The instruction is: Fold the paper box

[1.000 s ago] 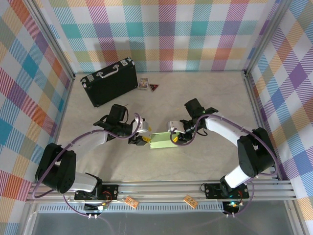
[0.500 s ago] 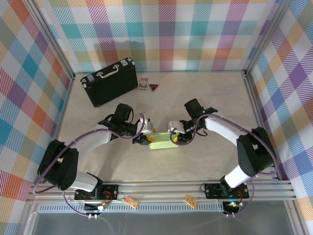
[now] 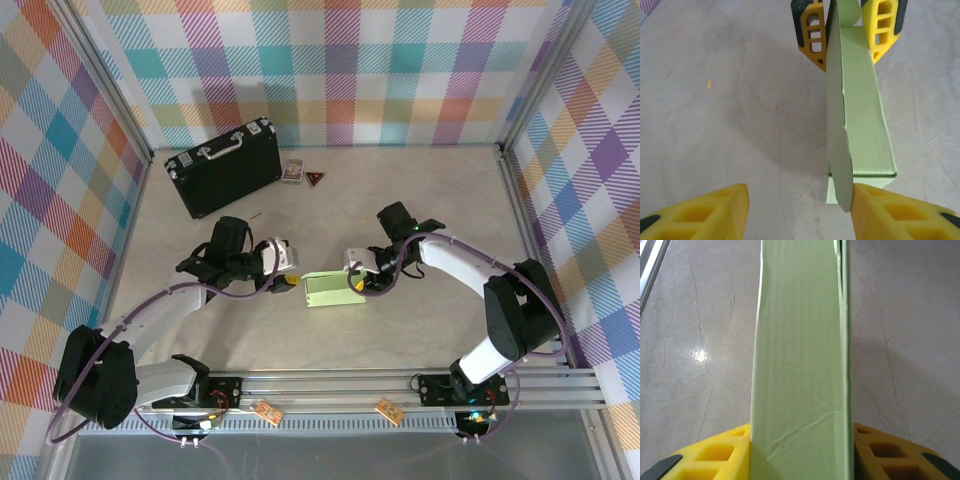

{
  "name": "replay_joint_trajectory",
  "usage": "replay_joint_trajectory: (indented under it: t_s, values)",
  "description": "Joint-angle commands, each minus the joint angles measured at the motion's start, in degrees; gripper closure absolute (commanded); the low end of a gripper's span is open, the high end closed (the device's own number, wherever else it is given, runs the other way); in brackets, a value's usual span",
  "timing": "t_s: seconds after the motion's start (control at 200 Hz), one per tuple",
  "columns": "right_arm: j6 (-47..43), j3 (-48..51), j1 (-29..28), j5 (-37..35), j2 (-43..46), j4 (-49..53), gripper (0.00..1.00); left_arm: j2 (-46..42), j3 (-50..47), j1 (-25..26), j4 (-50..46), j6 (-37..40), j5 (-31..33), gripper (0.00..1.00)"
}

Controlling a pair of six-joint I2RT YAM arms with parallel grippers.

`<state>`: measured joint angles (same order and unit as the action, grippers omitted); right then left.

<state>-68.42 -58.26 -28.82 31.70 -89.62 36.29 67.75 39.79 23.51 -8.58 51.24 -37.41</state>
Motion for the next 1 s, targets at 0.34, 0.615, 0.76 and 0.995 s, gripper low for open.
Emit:
replay_joint_trajectory:
  t_s: [0.34, 0.615, 0.76, 0.995]
  values:
    - [-1.7, -1.3, -0.2, 2.1, -0.6, 1.5, 0.59, 0.3, -4.0, -3.2, 11.2, -5.8, -2.9, 0.49]
    - [-1.7, -1.2, -0.2, 2.3, -0.8, 1.4, 0.59, 4.0, -1.3, -1.7, 4.4, -0.9, -16.4, 0.50]
    - [-1.7, -1.4, -0.2, 2.2, -1.0, 1.7, 0.59, 4.5, -0.9, -1.7, 2.8, 0.2, -18.5, 0.50]
    - [-1.7, -1.5, -0.2, 2.3, -1.2, 1.7, 0.59, 6.3, 0.4, -1.0, 2.3, 0.3, -19.9, 0.46]
